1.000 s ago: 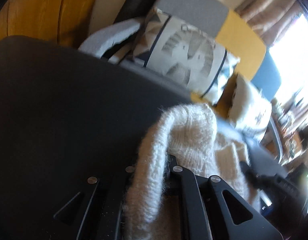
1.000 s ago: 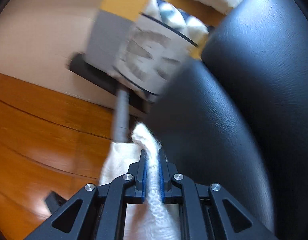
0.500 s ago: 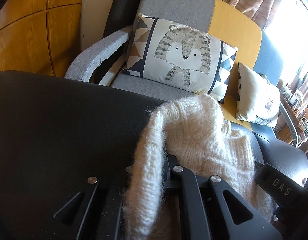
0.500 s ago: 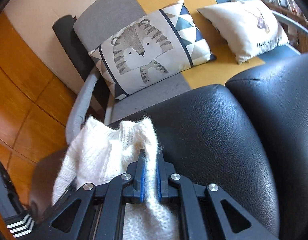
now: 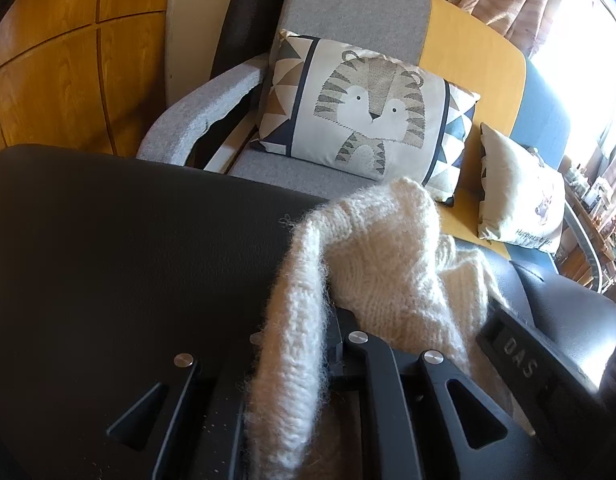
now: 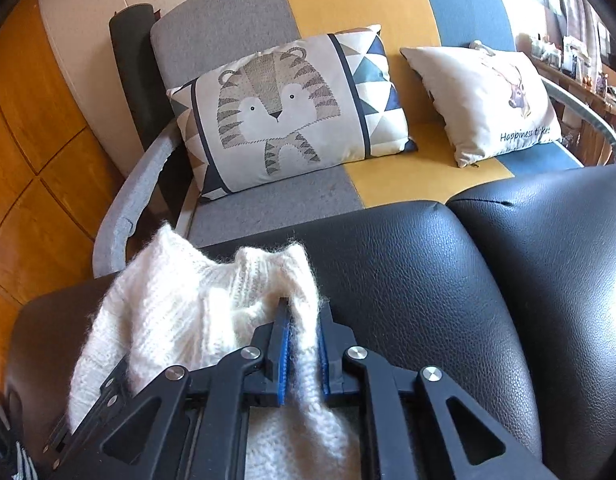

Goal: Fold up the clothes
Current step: 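Lower the held sweater onto the black cushion with both grippers, then open both grippers and release the sweater flat on the cushion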

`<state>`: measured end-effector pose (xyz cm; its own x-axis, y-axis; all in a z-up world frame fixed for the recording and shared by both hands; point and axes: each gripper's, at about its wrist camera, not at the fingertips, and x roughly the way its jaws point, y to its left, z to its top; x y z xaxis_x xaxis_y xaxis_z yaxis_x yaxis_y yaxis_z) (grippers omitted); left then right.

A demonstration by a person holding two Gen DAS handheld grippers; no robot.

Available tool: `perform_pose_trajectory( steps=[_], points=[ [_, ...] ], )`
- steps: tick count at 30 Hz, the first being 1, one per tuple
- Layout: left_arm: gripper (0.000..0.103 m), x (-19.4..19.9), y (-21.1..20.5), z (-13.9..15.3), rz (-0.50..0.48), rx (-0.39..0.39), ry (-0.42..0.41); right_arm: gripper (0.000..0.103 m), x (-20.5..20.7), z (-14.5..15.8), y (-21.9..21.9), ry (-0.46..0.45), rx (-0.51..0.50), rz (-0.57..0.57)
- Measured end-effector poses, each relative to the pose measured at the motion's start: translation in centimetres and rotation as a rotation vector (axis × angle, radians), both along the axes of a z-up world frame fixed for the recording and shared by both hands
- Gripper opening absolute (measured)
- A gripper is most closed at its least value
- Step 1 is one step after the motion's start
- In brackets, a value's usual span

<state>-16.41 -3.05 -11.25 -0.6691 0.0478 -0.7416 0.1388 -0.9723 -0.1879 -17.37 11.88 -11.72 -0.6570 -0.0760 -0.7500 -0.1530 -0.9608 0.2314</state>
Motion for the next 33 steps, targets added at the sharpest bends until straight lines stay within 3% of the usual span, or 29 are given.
perform_pose_trajectory(
  steps=[3, 7, 14, 16, 19, 22, 26, 28, 31, 33],
  points=[
    [0.015, 1.3, -0.7, 0.6, 0.024, -0.035, -0.037, 0.011, -0.1, 0.0, -0.2, 0.005, 0.012, -0.003],
    [0.015, 5.0, -3.0, 1.2, 0.033, 0.14, -0.088, 0.011, -0.1, 0.0, -0.5, 0.014, 0.028, -0.016],
    [0.017, 13.7, -0.1, 3.7, 0.008, 0.058, -0.002, 0.015, 0.0, 0.1, -0.9, 0.018, 0.047, -0.023],
    [0.023, 14.7, 0.9, 3.6, 0.012, 0.015, 0.029, 0.015, 0.0, 0.1, -0.8, 0.02, 0.042, -0.023],
    [0.024, 14.8, 1.4, 2.8, 0.02, -0.023, 0.043, 0.018, 0.0, 0.1, -0.7, 0.024, 0.024, -0.019],
    [0.024, 14.6, 0.5, 2.4, 0.035, 0.016, 0.071, 0.021, 0.1, 0.1, -0.3, 0.031, -0.026, -0.012],
    [0.024, 14.5, 0.7, 2.3, 0.036, -0.011, 0.094, 0.027, -0.1, 0.1, 1.0, 0.022, -0.135, -0.003],
    [0.024, 14.5, 1.3, 2.2, 0.031, -0.023, 0.102, 0.029, -0.7, 0.3, 2.0, -0.028, -0.194, 0.036],
    [0.024, 14.0, 1.3, 2.0, 0.021, -0.019, 0.104, 0.028, 0.2, 2.0, 5.0, -0.082, -0.304, 0.049],
    [0.024, 13.8, 1.2, 2.1, 0.016, -0.013, 0.102, 0.028, 2.5, 3.8, 7.5, -0.056, -0.374, 0.054]
  ],
)
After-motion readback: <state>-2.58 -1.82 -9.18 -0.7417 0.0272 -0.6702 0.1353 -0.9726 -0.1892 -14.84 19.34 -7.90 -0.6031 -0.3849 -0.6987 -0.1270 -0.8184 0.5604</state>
